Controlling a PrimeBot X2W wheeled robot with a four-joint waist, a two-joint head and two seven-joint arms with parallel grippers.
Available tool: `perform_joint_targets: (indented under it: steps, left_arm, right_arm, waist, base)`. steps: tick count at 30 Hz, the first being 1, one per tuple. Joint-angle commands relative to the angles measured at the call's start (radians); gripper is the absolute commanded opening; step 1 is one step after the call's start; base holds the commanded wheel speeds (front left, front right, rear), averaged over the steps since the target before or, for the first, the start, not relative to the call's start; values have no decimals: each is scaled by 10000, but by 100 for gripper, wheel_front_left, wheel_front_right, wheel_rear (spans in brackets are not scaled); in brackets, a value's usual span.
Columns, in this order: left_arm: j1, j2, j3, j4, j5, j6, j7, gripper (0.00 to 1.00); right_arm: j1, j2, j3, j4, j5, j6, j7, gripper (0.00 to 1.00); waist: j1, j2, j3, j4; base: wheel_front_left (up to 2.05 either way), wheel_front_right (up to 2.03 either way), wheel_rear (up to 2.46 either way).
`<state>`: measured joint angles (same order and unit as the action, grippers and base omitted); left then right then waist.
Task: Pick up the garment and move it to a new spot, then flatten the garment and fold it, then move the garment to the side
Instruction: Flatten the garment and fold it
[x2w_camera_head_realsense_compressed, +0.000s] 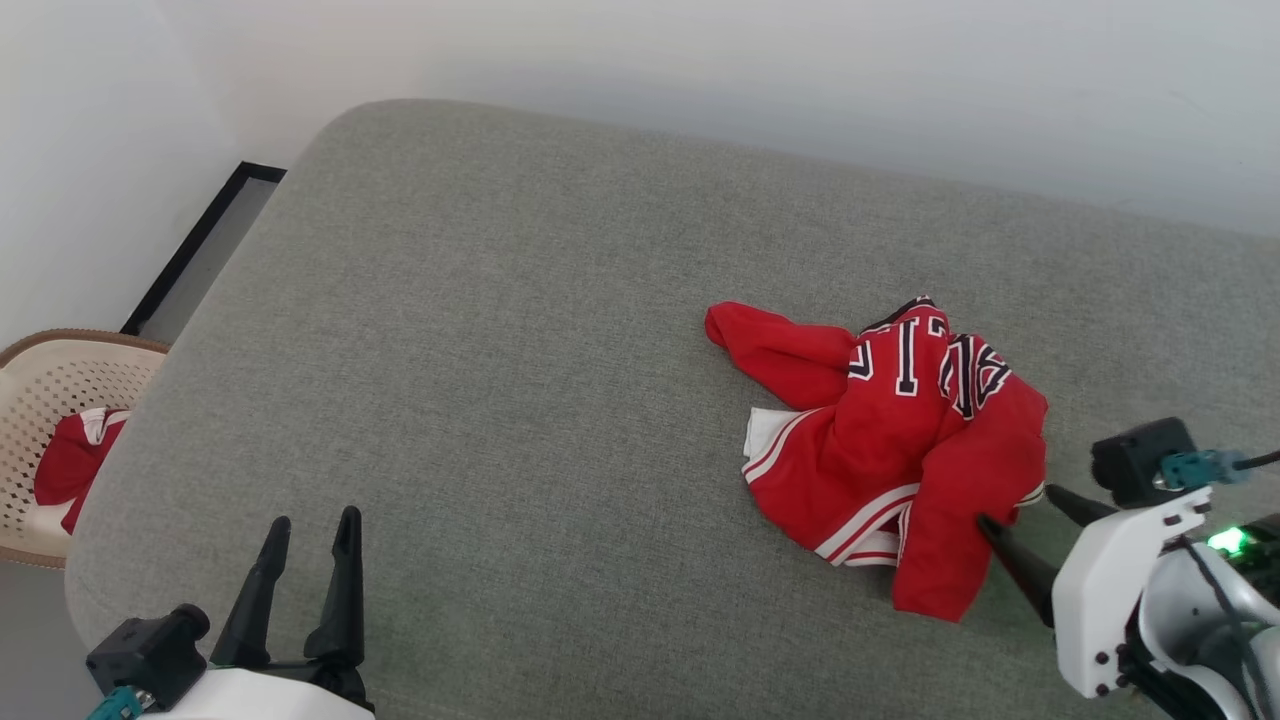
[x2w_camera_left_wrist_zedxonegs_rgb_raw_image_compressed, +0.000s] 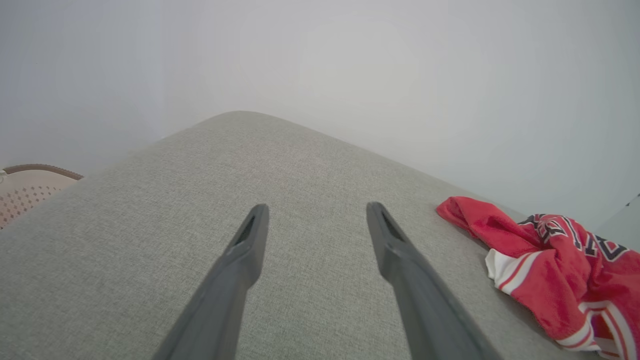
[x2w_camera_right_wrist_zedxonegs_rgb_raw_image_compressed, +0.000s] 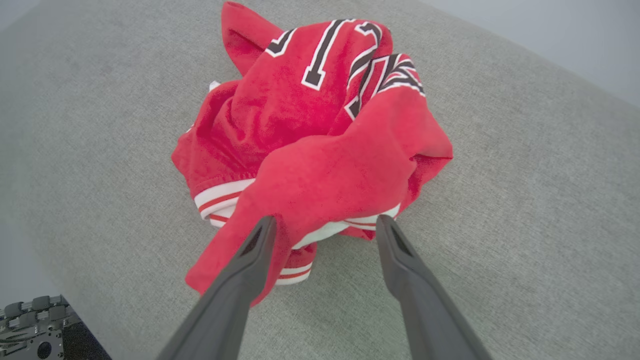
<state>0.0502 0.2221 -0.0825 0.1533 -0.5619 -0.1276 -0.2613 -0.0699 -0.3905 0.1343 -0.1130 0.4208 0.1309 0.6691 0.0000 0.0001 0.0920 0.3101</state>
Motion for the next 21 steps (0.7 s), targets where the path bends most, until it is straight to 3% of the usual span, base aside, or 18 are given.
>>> perform_joint_targets:
  steps: [1, 10, 21]
  left_arm:
    - [-54, 39, 0, -18, -36, -30, -56, 100]
    - [-193, -40, -76, -116, -45, -31, -56, 100]
    - [-488, -167, -295, -28, 33, -31, -54, 100]
  right_arm:
    - [109, -14, -65, -57, -28, -3, 36, 100]
    - [415, -360, -542, -462, 126, -3, 470, 100]
    - [-72, -416, -164, 253, 488, -3, 69, 100]
  waist:
    - [0, -1, 11, -5]
    - [0, -1, 348, 34]
    - [0, -1, 848, 389]
  base:
    - [0, 0, 0]
    - [0, 0, 0]
    - [0, 0, 0]
